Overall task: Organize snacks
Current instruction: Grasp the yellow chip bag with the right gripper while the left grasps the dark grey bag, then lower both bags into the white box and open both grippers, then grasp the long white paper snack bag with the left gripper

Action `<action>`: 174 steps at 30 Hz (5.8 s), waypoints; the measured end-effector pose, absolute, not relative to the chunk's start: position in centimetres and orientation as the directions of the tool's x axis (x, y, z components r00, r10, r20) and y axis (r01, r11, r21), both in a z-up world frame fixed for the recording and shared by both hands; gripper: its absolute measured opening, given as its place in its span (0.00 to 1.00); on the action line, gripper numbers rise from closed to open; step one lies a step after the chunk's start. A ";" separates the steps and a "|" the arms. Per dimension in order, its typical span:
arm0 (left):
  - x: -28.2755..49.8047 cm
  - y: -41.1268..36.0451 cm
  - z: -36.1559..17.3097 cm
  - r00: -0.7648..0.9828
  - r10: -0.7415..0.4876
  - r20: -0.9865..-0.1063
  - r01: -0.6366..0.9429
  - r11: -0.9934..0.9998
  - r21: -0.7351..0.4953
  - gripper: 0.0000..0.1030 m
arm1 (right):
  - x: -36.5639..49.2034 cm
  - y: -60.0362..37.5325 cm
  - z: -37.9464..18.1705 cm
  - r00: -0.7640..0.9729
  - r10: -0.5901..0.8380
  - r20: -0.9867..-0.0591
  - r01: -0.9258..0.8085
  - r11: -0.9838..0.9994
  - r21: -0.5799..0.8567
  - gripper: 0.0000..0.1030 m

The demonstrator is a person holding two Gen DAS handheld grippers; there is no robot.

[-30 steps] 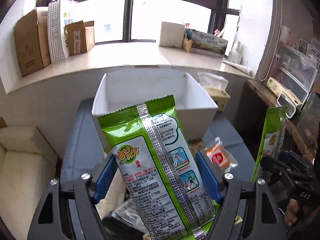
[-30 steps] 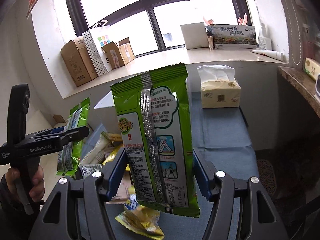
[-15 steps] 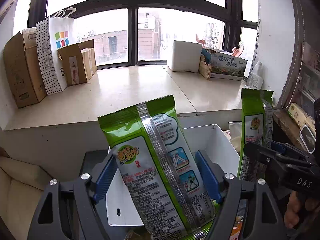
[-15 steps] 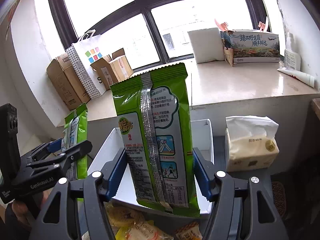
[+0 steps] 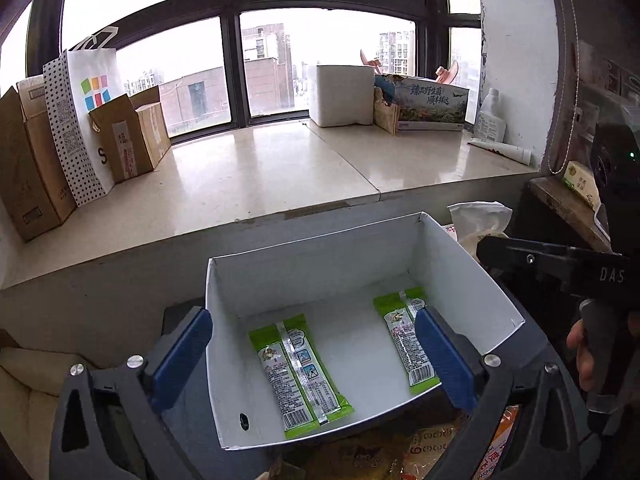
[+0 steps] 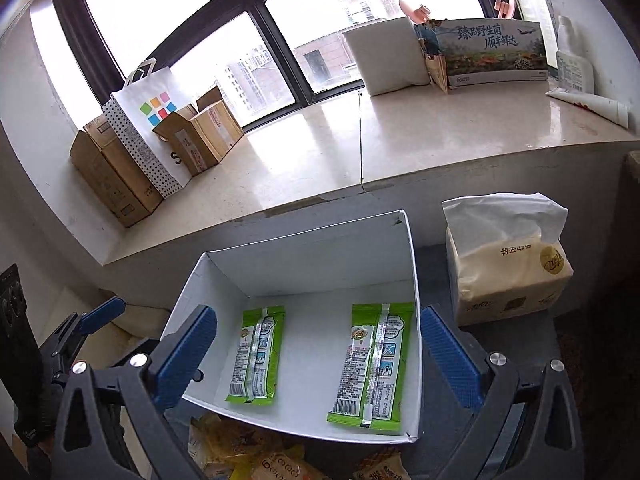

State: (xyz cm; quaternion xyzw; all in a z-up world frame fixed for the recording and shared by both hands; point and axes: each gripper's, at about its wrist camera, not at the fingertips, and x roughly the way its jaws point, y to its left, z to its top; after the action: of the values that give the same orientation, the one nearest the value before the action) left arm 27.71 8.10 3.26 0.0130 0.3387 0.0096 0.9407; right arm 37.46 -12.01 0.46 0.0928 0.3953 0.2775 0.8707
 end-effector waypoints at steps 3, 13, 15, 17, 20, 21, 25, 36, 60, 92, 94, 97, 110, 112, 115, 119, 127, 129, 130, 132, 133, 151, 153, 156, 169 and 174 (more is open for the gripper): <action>25.8 7.5 4.2 0.807 0.005 -0.590 0.011 1.000 0.025 1.00 | 36.5 -12.2 1.2 0.564 0.559 -0.608 -0.427 0.828 0.364 1.00; 13.9 5.9 6.4 0.851 -0.061 -0.522 0.039 0.998 -0.053 1.00 | 26.0 -15.6 3.1 0.537 0.691 -0.484 -0.624 0.711 0.323 1.00; 11.3 6.0 6.2 0.854 -0.050 -0.518 0.009 0.997 -0.081 1.00 | 22.8 -16.6 3.2 0.529 0.718 -0.453 -0.667 0.682 0.301 1.00; 8.7 6.4 5.6 0.852 -0.068 -0.520 -0.006 0.990 -0.138 1.00 | 19.7 -17.4 3.0 0.525 0.727 -0.443 -0.690 0.668 0.279 1.00; 5.0 7.2 4.1 0.850 -0.106 -0.516 -0.020 0.972 -0.233 1.00 | 15.4 -18.4 1.7 0.536 0.710 -0.457 -0.703 0.675 0.225 1.00; 4.0 7.3 3.4 0.849 -0.097 -0.520 -0.038 0.969 -0.244 1.00 | 14.0 -18.6 1.1 0.544 0.698 -0.465 -0.703 0.682 0.202 1.00; 0.8 7.6 0.6 0.825 -0.079 -0.560 -0.095 0.957 -0.275 1.00 | 10.4 -19.0 -2.2 0.556 0.650 -0.518 -0.688 0.709 0.152 1.00; -0.9 6.7 -2.7 0.772 -0.088 -0.630 -0.110 0.957 -0.268 1.00 | 10.8 -18.0 -10.3 0.480 0.522 -0.705 -0.663 0.743 0.098 1.00; 1.0 6.4 -6.9 0.661 -0.101 -0.743 -0.074 0.977 -0.199 1.00 | 12.9 -19.3 -14.5 0.374 0.513 -0.773 -0.554 0.792 0.257 0.60; 4.9 2.5 -8.7 0.618 0.112 -0.778 0.097 0.971 0.217 0.66 | 10.7 -23.8 -11.4 0.434 0.542 -0.720 -0.535 0.798 0.279 0.61; 4.0 3.4 -7.3 0.639 0.083 -0.765 0.062 0.985 0.159 0.65 | 10.6 -23.7 -11.1 0.435 0.547 -0.716 -0.539 0.795 0.279 0.61; 3.3 4.7 -4.7 0.689 0.010 -0.725 0.022 0.999 0.035 0.65 | 10.6 -23.4 -10.4 0.442 0.561 -0.700 -0.549 0.786 0.284 0.61; 11.0 7.8 4.6 0.820 -0.001 -0.572 -0.111 0.981 -0.162 0.65 | 17.8 -19.7 -0.5 0.562 0.617 -0.550 -0.582 0.768 0.266 0.61; 13.6 8.1 5.3 0.818 0.004 -0.575 -0.123 0.978 -0.168 0.65 | 20.1 -18.6 1.0 0.565 0.635 -0.527 -0.587 0.758 0.284 0.61; 17.4 8.7 5.7 0.818 0.011 -0.575 -0.137 0.975 -0.176 0.65 | 24.4 -16.8 2.3 0.558 0.644 -0.523 -0.574 0.755 0.317 0.61; 21.9 9.3 5.3 0.800 0.056 -0.597 -0.183 0.971 -0.155 0.65 | 30.1 -13.9 2.1 0.548 0.610 -0.573 -0.529 0.783 0.327 0.61; 26.3 10.6 1.9 0.750 0.028 -0.661 -0.195 0.964 -0.181 1.00 | 35.8 -10.2 -0.6 0.503 0.497 -0.707 -0.485 0.840 0.245 0.85; 26.1 11.0 1.5 0.749 0.013 -0.663 -0.197 0.959 -0.204 1.00 | 35.9 -10.8 -0.8 0.515 0.503 -0.694 -0.464 0.844 0.268 0.91; 25.9 11.2 1.4 0.749 0.011 -0.662 -0.194 0.960 -0.204 1.00 | 35.8 -11.2 -0.8 0.521 0.517 -0.680 -0.463 0.840 0.284 0.91; 25.5 11.2 1.4 0.746 0.032 -0.665 -0.198 0.964 -0.176 1.00 | 35.4 -12.0 -0.7 0.530 0.531 -0.661 -0.450 0.837 0.312 0.94; 25.3 11.2 1.5 0.745 0.048 -0.665 -0.203 0.966 -0.158 1.00 | 35.2 -12.3 -0.6 0.528 0.543 -0.653 -0.450 0.831 0.327 0.95; 12.5 7.2 4.6 0.817 0.003 -0.577 -0.068 0.993 -0.091 1.00 | 22.1 -17.0 3.7 0.519 0.699 -0.491 -0.627 0.702 0.337 1.00; 10.3 6.9 3.9 0.809 -0.006 -0.587 -0.061 0.994 -0.095 1.00 | 19.9 -18.0 3.3 0.528 0.701 -0.479 -0.641 0.699 0.317 1.00; 7.1 6.8 2.4 0.804 -0.006 -0.595 -0.068 0.993 -0.102 1.00 | 16.8 -19.5 2.3 0.531 0.713 -0.458 -0.650 0.689 0.320 1.00; 4.3 7.9 -6.0 0.669 -0.011 -0.743 -0.115 0.986 -0.118 1.00 | 9.6 -21.0 -3.1 0.478 0.724 -0.497 -0.630 0.677 0.380 1.00; 8.6 8.3 -9.8 0.584 -0.018 -0.811 -0.092 0.992 -0.088 1.00 | 9.2 -20.5 -3.8 0.471 0.706 -0.529 -0.640 0.686 0.346 1.00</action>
State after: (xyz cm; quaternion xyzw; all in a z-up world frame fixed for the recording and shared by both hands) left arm 8.61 8.26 -9.83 -0.0606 0.4555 0.0210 0.8879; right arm 9.17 -20.49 -3.81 0.0497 0.3317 0.3931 0.8561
